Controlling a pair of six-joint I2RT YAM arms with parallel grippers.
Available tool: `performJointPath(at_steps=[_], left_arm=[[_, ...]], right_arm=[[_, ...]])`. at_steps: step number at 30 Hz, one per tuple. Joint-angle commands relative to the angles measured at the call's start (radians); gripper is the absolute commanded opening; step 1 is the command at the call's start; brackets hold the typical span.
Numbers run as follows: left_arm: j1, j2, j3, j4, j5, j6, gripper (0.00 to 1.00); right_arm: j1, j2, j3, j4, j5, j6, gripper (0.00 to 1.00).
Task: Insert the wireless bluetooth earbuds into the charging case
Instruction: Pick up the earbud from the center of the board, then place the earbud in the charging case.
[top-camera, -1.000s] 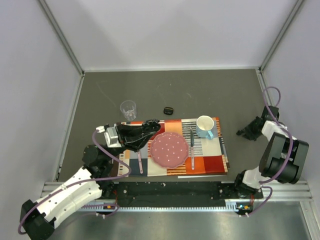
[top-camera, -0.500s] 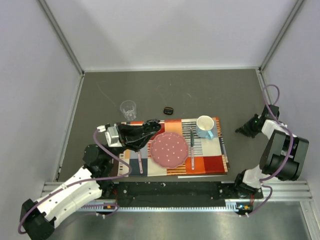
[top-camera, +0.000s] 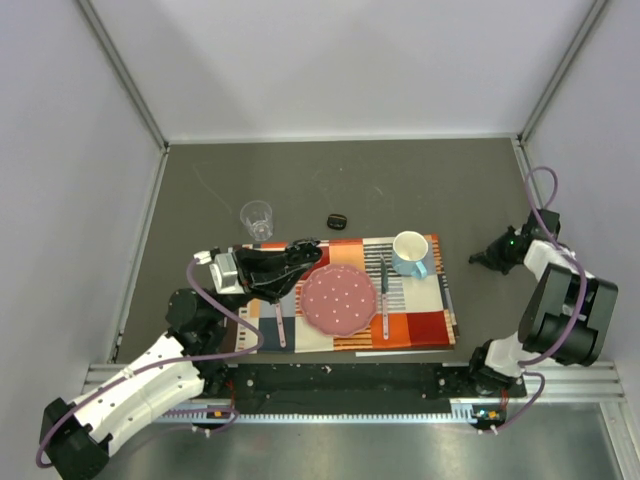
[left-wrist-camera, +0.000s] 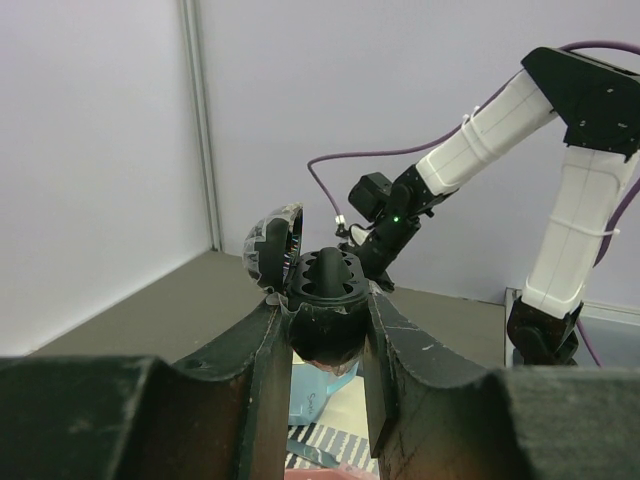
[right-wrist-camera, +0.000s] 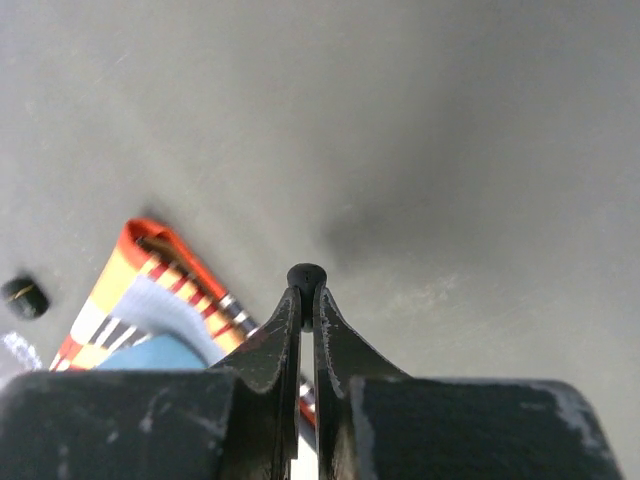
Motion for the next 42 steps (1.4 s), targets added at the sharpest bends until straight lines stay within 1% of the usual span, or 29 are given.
performJointPath(at_steps=[1,3,4,6,7,8,9,11,12,13,15,16,18,19,20,21,22,23,24,25,27,28,29,30,32,34,42], left_arm=[[-0.004,-0.003,0.012,0.029,0.000,0.009,0.00],[-0.004,-0.001,0.013,0.029,-0.003,0.015,0.00],[-0.004,0.002,0.016,0.029,-0.002,0.020,0.00],[-0.004,0.009,0.026,0.021,0.006,0.034,0.00],[-0.004,0.015,0.029,0.019,0.008,0.037,0.00],[-0.004,0.020,0.035,0.018,0.014,0.037,0.00],[-0.004,0.023,0.038,0.019,0.020,0.038,0.00],[-0.002,0.034,0.047,0.018,0.032,0.040,0.00],[-0.002,0.035,0.052,0.013,0.043,0.040,0.00],[-0.002,0.040,0.058,0.004,0.052,0.040,0.00],[0.001,0.045,0.073,-0.010,0.067,0.040,0.00],[0.001,0.052,0.078,-0.011,0.075,0.038,0.00],[0.005,0.063,0.093,-0.016,0.090,0.029,0.00],[0.007,0.075,0.098,-0.016,0.113,0.025,0.00],[0.007,0.080,0.108,-0.014,0.120,0.022,0.00],[0.009,0.086,0.113,-0.014,0.129,0.019,0.00],[0.009,0.091,0.116,-0.011,0.140,0.015,0.00],[0.009,0.092,0.118,0.002,0.144,0.012,0.00],[0.010,0.098,0.118,0.007,0.147,0.005,0.00],[0.010,0.100,0.119,0.012,0.161,0.002,0.00],[0.012,0.107,0.124,0.018,0.178,-0.006,0.00],[0.012,0.109,0.128,0.021,0.186,-0.009,0.00],[0.012,0.114,0.128,0.024,0.201,-0.012,0.00],[0.013,0.112,0.128,0.035,0.204,-0.021,0.00],[0.012,0.109,0.125,0.044,0.207,-0.027,0.00],[0.012,0.108,0.128,0.050,0.215,-0.035,0.00],[0.012,0.141,0.144,0.093,0.282,-0.077,0.00]], right_arm=[[0.009,-0.162,0.064,-0.019,-0.173,-0.051,0.00],[0.031,-0.207,0.102,-0.030,-0.255,-0.061,0.00],[0.048,-0.229,0.165,-0.042,-0.322,-0.083,0.00],[0.135,-0.260,0.249,-0.113,-0.365,-0.123,0.00],[0.169,-0.264,0.336,-0.136,-0.378,-0.157,0.00],[0.253,-0.273,0.376,-0.163,-0.378,-0.171,0.00],[0.291,-0.276,0.450,-0.168,-0.381,-0.185,0.00],[0.358,-0.283,0.522,-0.185,-0.414,-0.232,0.00],[0.393,-0.290,0.586,-0.199,-0.439,-0.251,0.00],[0.433,-0.296,0.616,-0.205,-0.504,-0.295,0.00],[0.489,-0.333,0.683,-0.233,-0.546,-0.347,0.00],[0.505,-0.345,0.700,-0.239,-0.594,-0.396,0.00],[0.537,-0.382,0.734,-0.251,-0.652,-0.442,0.00],[0.571,-0.390,0.745,-0.291,-0.712,-0.490,0.00],[0.589,-0.396,0.765,-0.327,-0.732,-0.525,0.00],[0.608,-0.399,0.806,-0.366,-0.749,-0.612,0.00],[0.652,-0.404,0.826,-0.448,-0.746,-0.648,0.00],[0.674,-0.405,0.846,-0.482,-0.743,-0.682,0.00],[0.700,-0.405,0.880,-0.527,-0.731,-0.752,0.00],[0.756,-0.405,0.894,-0.577,-0.711,-0.777,0.00],[0.830,-0.398,0.932,-0.630,-0.633,-0.844,0.00],[0.859,-0.393,0.941,-0.644,-0.610,-0.857,0.00],[0.920,-0.381,0.949,-0.662,-0.584,-0.860,0.00],[0.945,-0.373,0.964,-0.674,-0.538,-0.878,0.00],[1.006,-0.346,0.977,-0.702,-0.504,-0.895,0.00],[1.036,-0.326,0.986,-0.714,-0.473,-0.907,0.00],[1.138,-0.278,1.017,-0.716,-0.450,-0.952,0.00]])
